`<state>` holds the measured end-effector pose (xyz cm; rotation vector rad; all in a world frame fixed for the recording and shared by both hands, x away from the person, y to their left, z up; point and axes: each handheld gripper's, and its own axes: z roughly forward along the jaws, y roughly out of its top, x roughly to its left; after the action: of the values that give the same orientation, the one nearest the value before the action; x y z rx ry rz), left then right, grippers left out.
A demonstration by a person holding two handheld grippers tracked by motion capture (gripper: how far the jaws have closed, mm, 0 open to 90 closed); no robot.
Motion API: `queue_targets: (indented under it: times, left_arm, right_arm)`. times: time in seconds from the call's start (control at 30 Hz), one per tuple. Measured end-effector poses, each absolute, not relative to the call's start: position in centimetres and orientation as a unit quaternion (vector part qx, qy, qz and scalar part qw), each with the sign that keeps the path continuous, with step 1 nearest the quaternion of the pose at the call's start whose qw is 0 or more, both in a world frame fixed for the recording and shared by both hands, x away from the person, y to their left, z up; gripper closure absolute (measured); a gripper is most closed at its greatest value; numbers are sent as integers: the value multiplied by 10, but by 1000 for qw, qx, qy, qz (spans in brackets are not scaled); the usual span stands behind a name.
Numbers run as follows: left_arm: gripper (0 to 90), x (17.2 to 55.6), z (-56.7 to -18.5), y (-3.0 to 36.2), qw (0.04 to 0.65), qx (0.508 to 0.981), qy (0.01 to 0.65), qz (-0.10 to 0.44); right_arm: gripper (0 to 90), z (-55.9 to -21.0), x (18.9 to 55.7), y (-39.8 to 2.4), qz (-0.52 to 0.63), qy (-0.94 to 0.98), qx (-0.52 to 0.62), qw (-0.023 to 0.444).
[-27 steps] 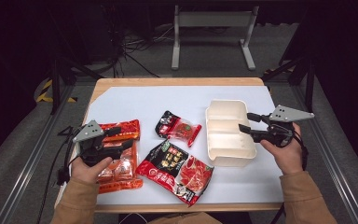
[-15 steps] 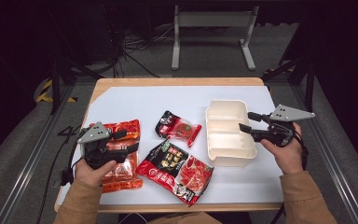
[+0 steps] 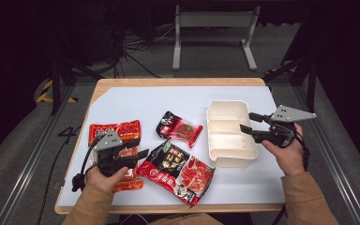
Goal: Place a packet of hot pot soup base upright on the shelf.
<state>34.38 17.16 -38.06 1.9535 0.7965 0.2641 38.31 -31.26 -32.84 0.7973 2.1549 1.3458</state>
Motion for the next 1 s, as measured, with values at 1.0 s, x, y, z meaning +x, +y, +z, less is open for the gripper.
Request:
queue_targets:
  times: [1.0]
  left_arm:
    - [416, 351, -432, 147, 363, 857, 362, 51]
  right_arm:
    - [413, -330, 383, -311, 491, 787, 293, 233]
